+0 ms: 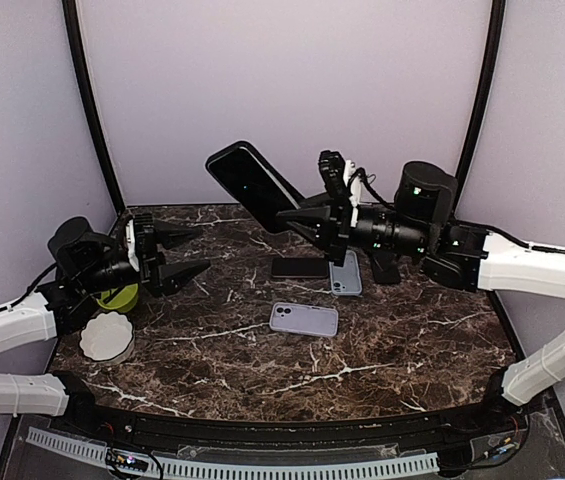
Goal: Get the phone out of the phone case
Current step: Remove the phone case from the phone.
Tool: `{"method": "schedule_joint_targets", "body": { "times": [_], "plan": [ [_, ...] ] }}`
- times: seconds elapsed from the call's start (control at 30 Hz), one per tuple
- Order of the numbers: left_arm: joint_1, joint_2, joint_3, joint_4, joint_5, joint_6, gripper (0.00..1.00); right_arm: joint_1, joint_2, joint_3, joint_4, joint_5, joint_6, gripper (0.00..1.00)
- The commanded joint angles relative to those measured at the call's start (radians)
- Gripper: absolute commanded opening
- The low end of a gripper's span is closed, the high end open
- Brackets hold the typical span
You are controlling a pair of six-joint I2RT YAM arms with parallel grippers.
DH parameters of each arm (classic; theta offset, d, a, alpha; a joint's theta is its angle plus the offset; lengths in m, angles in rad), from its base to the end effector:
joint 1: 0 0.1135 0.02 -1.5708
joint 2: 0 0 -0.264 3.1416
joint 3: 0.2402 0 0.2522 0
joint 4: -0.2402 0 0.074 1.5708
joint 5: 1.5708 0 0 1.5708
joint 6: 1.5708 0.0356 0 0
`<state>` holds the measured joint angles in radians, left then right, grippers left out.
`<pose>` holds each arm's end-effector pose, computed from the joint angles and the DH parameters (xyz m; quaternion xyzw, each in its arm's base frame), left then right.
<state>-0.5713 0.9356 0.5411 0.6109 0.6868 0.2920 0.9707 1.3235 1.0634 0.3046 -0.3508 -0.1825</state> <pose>0.1659 -0.1335 0.3090 0.4852 0.4261 -0.3111 0.6973 0.1677 0.2667 0.3692 -0.4768 0.5018 0.3846 0.6107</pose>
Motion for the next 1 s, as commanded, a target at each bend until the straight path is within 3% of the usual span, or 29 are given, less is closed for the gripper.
{"method": "schedule_joint_targets", "body": {
  "times": [0.0, 0.3, 0.57, 0.97],
  "plan": [
    [0.005, -0.005, -0.010, 0.050, 0.041, 0.004, 0.59, -0.008, 0.031, 0.042, 0.334, -0.150, 0.264, 0.00],
    [0.004, -0.033, -0.037, 0.097, 0.141, 0.060, 0.53, -0.023, 0.152, 0.089, 0.512, -0.366, 0.515, 0.00],
    [0.005, -0.024, -0.031, 0.125, 0.157, 0.015, 0.49, -0.020, 0.236, 0.120, 0.608, -0.414, 0.636, 0.00],
    [-0.001, 0.026, -0.024, 0.201, 0.150, -0.088, 0.41, 0.035, 0.286, 0.176, 0.464, -0.350, 0.496, 0.00]
  ]
}}
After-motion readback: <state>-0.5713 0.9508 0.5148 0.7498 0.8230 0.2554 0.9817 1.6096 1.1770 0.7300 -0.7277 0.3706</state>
